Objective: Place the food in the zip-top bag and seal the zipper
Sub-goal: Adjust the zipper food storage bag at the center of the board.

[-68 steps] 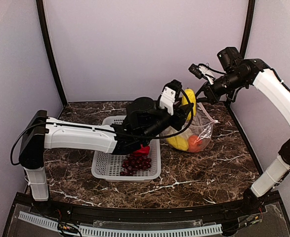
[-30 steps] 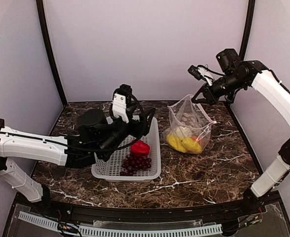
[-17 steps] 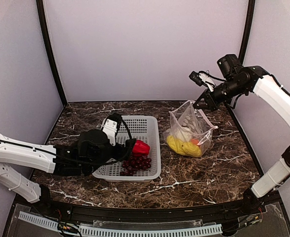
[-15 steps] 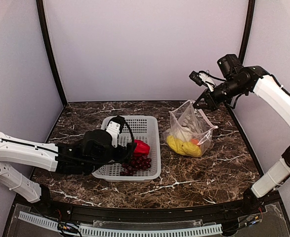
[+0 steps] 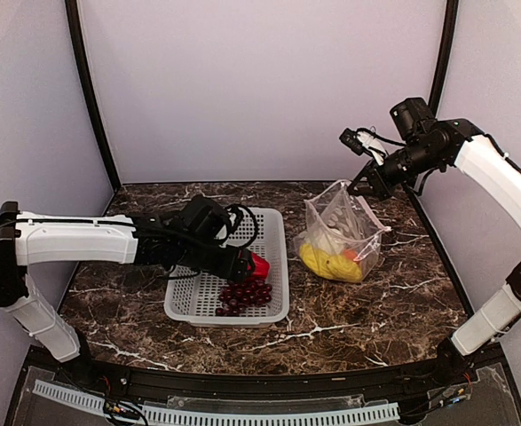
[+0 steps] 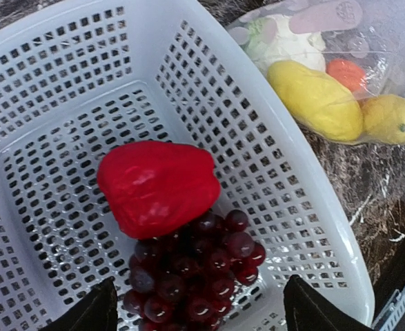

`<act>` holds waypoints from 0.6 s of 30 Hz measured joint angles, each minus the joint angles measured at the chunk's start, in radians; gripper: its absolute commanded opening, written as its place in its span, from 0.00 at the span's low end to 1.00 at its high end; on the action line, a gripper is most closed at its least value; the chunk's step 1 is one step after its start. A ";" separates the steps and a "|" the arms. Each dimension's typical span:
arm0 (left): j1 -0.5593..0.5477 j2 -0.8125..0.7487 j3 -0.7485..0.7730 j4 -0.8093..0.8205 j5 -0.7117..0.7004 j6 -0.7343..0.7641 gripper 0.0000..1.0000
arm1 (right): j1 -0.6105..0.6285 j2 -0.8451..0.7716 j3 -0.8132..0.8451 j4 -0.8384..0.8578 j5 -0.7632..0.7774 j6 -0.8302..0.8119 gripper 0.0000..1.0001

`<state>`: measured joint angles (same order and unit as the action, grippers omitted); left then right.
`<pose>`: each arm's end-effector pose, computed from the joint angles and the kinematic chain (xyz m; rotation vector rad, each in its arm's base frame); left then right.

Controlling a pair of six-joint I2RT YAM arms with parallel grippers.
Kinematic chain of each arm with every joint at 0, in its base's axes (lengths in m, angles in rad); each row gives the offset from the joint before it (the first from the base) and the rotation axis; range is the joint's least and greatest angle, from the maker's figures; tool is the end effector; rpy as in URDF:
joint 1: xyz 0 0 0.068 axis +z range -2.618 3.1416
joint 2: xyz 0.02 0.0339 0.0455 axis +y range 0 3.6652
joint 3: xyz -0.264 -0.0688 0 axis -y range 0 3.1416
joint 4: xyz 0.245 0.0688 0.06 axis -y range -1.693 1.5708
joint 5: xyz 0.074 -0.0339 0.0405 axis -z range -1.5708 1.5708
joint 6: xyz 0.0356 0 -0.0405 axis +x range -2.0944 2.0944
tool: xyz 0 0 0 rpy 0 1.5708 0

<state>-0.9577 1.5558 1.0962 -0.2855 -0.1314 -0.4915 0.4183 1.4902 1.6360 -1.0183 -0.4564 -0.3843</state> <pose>0.2009 -0.2775 0.2485 0.4829 2.3309 -0.5736 0.2683 0.1364 0.3904 -1.1217 2.1252 0.5708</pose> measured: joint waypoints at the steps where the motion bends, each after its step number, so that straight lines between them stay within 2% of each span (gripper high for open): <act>1: 0.000 0.008 0.013 -0.012 0.019 0.004 0.76 | 0.000 0.000 0.000 0.000 0.000 -0.001 0.00; 5: -0.001 0.043 0.069 -0.121 0.125 0.056 0.70 | 0.000 0.004 0.000 -0.001 0.000 -0.004 0.00; 11: -0.001 0.088 0.117 -0.260 0.176 0.133 0.70 | 0.000 0.014 0.005 -0.007 -0.006 -0.006 0.00; 18: -0.001 0.129 0.129 -0.311 0.212 0.208 0.70 | 0.000 0.061 0.047 -0.027 -0.021 -0.008 0.00</act>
<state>-0.9585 1.6848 1.2247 -0.5961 0.0807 -0.2840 0.4179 1.5517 1.6829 -1.0458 -0.4770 -0.3927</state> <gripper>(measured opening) 0.701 0.005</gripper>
